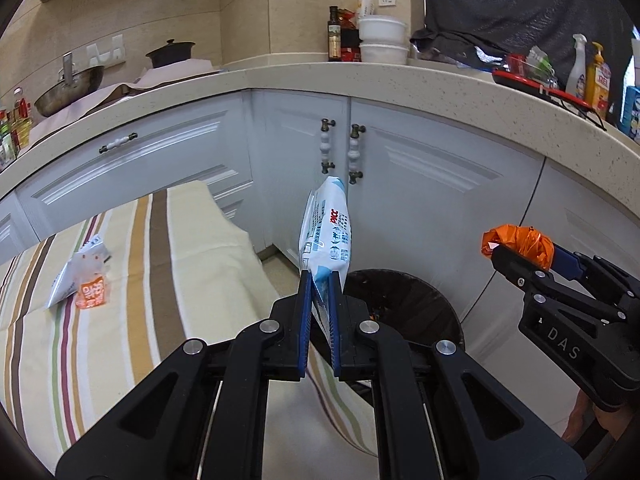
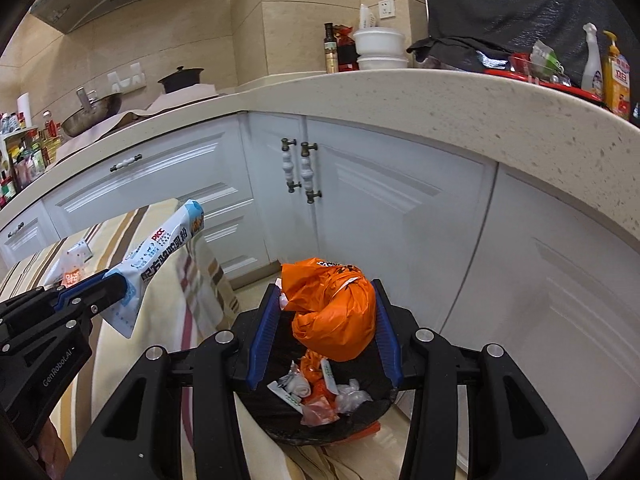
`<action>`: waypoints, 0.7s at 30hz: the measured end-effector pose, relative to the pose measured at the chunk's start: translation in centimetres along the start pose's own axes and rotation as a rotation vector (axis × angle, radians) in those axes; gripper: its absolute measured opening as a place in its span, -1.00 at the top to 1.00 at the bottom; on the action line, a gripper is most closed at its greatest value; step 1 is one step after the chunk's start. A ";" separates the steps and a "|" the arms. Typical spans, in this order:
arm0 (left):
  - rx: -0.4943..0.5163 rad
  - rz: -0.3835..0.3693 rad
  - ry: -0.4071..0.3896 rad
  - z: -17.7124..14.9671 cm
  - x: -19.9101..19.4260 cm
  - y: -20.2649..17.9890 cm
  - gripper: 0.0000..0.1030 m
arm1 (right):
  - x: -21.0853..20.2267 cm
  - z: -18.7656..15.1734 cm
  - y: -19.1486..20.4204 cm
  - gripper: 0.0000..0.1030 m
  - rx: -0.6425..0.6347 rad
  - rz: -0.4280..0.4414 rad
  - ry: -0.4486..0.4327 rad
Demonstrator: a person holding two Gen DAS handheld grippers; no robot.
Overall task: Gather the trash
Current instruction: 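Carry the snack packet and orange bag over the bin and open both tools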
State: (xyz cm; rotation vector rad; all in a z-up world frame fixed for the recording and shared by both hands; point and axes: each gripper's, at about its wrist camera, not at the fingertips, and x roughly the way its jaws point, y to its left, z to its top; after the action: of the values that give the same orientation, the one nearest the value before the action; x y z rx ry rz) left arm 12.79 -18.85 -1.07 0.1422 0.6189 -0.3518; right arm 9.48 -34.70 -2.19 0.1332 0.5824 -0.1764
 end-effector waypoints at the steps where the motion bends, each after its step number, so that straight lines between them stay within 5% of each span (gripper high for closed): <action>1: 0.004 -0.001 0.006 0.0 0.3 -0.4 0.85 | 0.0 -0.1 -0.2 0.13 0.002 -0.002 0.001; 8: 0.025 0.002 0.032 -0.2 2.0 -1.9 0.84 | 1.2 -0.5 -1.3 0.11 0.017 -0.003 0.004; 11: 0.032 0.002 0.065 -0.1 3.4 -2.4 0.80 | 2.2 -0.6 -1.7 -0.11 0.023 -0.016 0.002; 17: 0.023 0.006 0.079 0.2 4.5 -2.6 0.31 | 3.2 -0.8 -2.1 -0.15 0.033 -0.029 0.016; 21: 0.022 0.007 0.079 0.2 4.5 -2.6 0.25 | 3.0 -0.9 -2.0 -0.15 0.033 -0.031 0.017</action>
State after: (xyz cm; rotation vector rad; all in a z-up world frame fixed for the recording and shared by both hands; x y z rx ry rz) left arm 15.32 -22.55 -3.63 0.1797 0.6924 -0.3475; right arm 11.11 -36.87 -4.74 0.1578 0.5992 -0.2154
